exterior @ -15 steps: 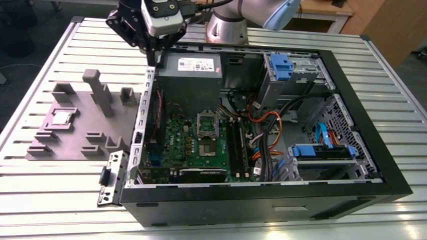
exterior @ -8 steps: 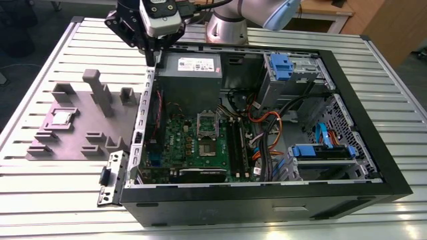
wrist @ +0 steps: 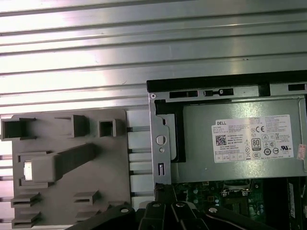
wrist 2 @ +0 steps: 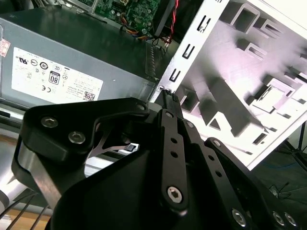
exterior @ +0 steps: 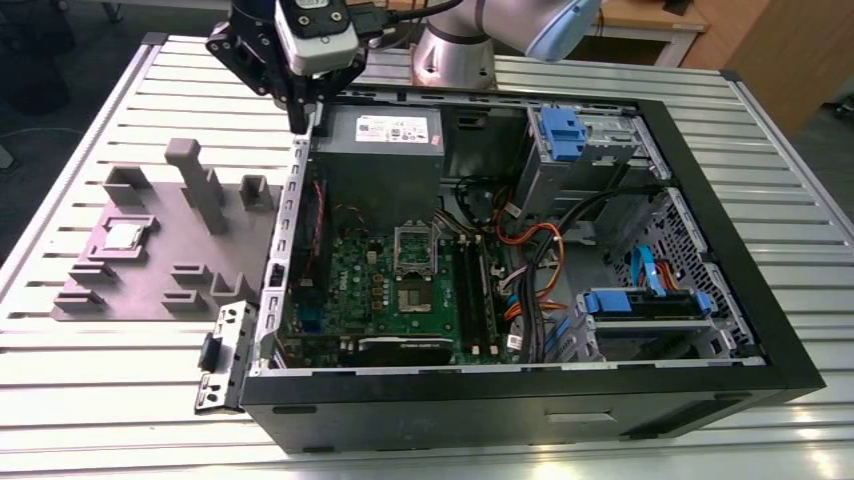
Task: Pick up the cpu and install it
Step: 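Reach for the cpu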
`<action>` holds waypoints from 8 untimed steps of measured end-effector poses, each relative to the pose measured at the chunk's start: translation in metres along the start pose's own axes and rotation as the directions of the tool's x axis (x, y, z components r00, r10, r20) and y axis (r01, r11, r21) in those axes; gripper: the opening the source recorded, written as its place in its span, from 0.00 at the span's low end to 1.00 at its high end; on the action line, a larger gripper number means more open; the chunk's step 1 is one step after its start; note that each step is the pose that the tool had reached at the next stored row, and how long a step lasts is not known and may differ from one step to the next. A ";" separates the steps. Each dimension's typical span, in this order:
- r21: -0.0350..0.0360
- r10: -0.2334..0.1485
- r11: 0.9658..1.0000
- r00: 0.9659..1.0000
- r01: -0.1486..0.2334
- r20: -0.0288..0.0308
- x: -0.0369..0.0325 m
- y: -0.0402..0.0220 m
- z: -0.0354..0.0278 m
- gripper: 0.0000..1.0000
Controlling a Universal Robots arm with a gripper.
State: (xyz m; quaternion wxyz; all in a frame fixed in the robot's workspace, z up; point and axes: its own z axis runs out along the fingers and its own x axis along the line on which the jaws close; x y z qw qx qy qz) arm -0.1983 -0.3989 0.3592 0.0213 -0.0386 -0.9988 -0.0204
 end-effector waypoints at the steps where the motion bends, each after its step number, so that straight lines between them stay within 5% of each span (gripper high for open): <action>1: 0.000 0.000 1.000 1.000 0.000 0.000 0.0003 0.0000 0.0001 0.11; 8: 0.000 0.000 1.000 1.000 0.000 -0.002 0.0025 -0.0002 0.0012 0.11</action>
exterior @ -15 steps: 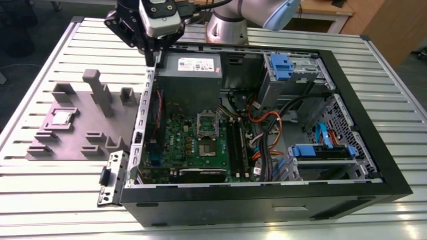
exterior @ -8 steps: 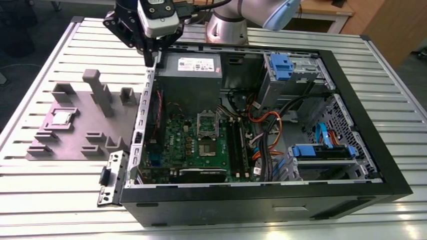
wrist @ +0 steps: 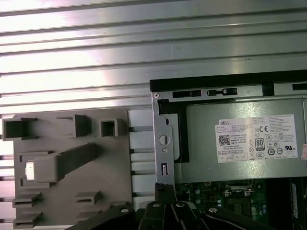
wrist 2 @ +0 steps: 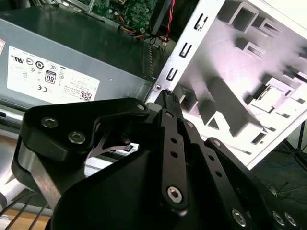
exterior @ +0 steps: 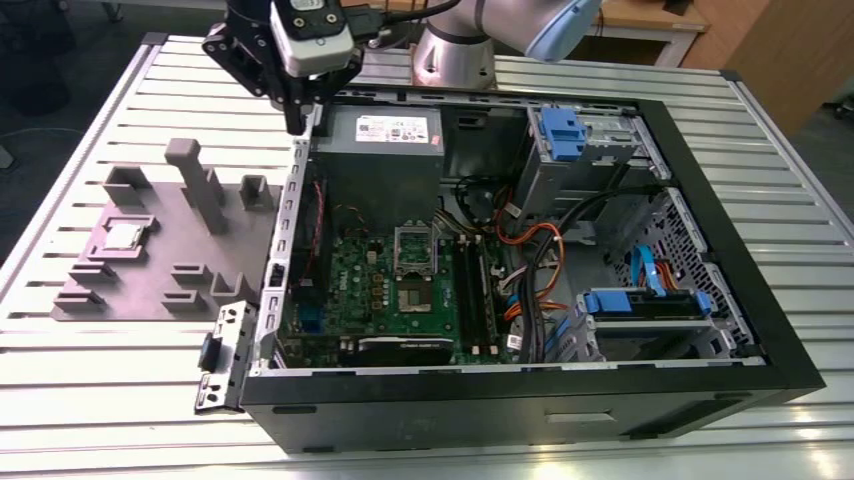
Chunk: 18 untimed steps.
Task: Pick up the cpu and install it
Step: 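Reach for the cpu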
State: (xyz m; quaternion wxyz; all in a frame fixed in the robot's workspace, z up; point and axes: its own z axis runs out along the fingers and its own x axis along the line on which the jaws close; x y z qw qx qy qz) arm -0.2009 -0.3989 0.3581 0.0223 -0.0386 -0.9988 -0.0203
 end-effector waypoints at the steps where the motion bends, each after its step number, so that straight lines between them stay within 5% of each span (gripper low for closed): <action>1: 0.000 0.000 1.000 1.000 0.000 0.000 0.0003 0.0000 0.0001 0.11; 18: 0.000 0.000 1.000 1.000 0.000 -0.004 0.0055 -0.0005 0.0027 0.11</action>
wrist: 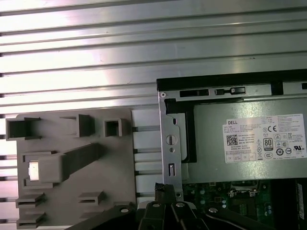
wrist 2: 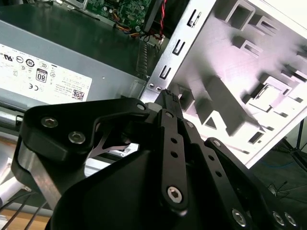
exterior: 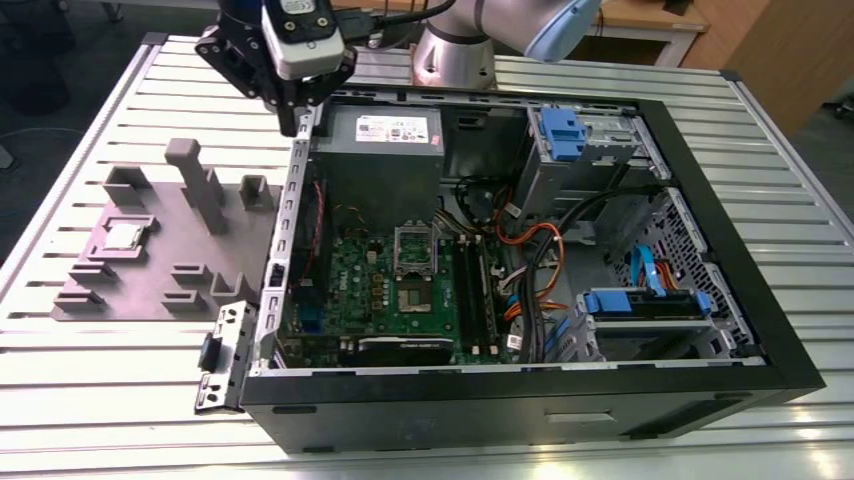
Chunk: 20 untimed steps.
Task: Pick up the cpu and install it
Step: 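Reach for the cpu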
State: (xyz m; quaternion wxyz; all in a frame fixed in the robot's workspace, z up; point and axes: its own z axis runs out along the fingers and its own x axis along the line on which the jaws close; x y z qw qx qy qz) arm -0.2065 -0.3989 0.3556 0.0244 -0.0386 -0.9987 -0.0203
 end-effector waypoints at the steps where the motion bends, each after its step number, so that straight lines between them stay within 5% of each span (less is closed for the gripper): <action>1: 0.000 0.000 1.000 1.000 0.000 0.000 0.0003 0.0000 0.0002 0.11; 20: 0.000 0.000 1.000 1.000 0.000 -0.004 0.0063 -0.0006 0.0031 0.11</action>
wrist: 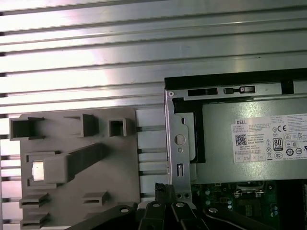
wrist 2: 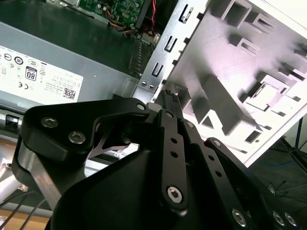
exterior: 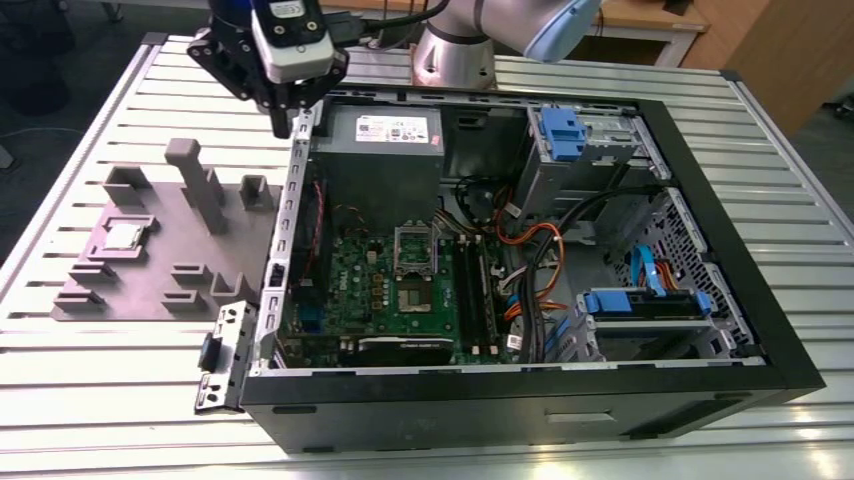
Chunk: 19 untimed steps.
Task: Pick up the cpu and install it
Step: 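Reach for the cpu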
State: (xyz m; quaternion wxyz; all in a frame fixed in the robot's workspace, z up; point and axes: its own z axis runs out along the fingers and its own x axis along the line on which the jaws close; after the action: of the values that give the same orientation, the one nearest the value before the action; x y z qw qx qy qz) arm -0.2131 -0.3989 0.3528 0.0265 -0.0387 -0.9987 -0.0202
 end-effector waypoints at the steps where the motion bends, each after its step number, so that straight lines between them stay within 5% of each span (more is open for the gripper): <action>1: 0.000 0.000 1.000 1.000 0.000 0.000 0.0004 0.0000 0.0002 0.11; 19: 0.000 0.000 1.000 1.000 0.000 -0.003 0.0067 -0.0006 0.0027 0.11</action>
State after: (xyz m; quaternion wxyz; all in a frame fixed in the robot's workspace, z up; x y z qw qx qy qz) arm -0.2199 -0.3989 0.3504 0.0281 -0.0387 -0.9987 -0.0201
